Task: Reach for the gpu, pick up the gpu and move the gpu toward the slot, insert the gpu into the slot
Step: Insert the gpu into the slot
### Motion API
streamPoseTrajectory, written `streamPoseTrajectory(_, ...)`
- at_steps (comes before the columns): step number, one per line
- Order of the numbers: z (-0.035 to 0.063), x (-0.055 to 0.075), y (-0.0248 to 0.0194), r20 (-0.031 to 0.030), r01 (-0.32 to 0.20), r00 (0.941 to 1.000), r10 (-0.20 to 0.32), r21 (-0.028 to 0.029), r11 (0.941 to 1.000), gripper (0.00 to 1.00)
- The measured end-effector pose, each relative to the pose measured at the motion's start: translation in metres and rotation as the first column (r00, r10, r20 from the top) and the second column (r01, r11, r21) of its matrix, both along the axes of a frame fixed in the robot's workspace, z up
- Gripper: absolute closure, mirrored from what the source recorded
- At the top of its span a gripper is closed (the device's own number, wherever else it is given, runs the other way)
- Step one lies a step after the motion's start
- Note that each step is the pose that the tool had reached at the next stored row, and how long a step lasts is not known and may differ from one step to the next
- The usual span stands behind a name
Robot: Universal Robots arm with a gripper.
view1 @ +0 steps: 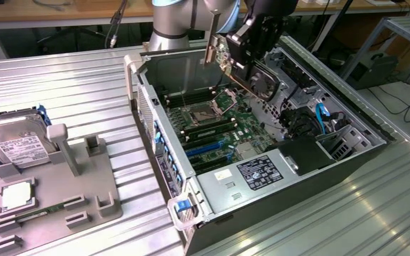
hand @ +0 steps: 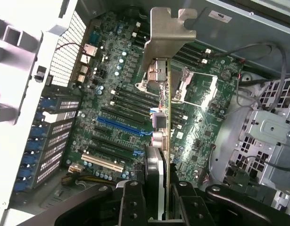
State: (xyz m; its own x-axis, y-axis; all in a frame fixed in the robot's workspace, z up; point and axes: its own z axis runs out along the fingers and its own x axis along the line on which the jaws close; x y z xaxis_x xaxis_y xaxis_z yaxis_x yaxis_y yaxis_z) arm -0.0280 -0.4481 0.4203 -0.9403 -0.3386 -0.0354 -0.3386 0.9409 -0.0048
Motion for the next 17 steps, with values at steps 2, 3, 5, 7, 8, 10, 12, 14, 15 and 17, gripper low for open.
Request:
streamPoseTrajectory(2, 0.0000, 0.0000, 0.0000, 0.0000, -0.013, 0.9999, 0.013, 0.0000, 0.9999, 0.72)
streamPoseTrajectory(3, 0.0000, 0.0000, 0.0000, 0.0000, -0.032, 0.9995, 0.032, 0.0000, 0.9995, 0.72)
streamPoseTrajectory(5, 0.0000, 0.0000, 0.0000, 0.0000, -0.054, 0.9986, 0.054, 0.0000, 0.9986, 0.72)
streamPoseTrajectory(7, 0.0000, 0.0000, 0.0000, 0.0000, -0.071, 0.9975, 0.071, 0.0000, 0.9975, 0.72)
streamPoseTrajectory(8, 0.0000, 0.0000, 0.0000, 0.0000, -0.086, 0.9963, 0.086, 0.0000, 0.9963, 0.72)
streamPoseTrajectory(10, 0.0000, 0.0000, 0.0000, 0.0000, -0.100, 0.9950, 0.100, 0.0000, 0.9950, 0.72)
streamPoseTrajectory(12, 0.0000, 0.0000, 0.0000, 0.0000, -0.113, 0.9935, 0.113, 0.0000, 0.9935, 0.72)
streamPoseTrajectory(14, 0.0000, 0.0000, 0.0000, 0.0000, -0.126, 0.9920, 0.126, 0.0000, 0.9920, 0.72)
streamPoseTrajectory(15, 0.0000, 0.0000, 0.0000, 0.0000, -0.139, 0.9903, 0.139, 0.0000, 0.9903, 0.72)
streamPoseTrajectory(17, 0.0000, 0.0000, 0.0000, 0.0000, -0.154, 0.9881, 0.154, 0.0000, 0.9881, 0.72)
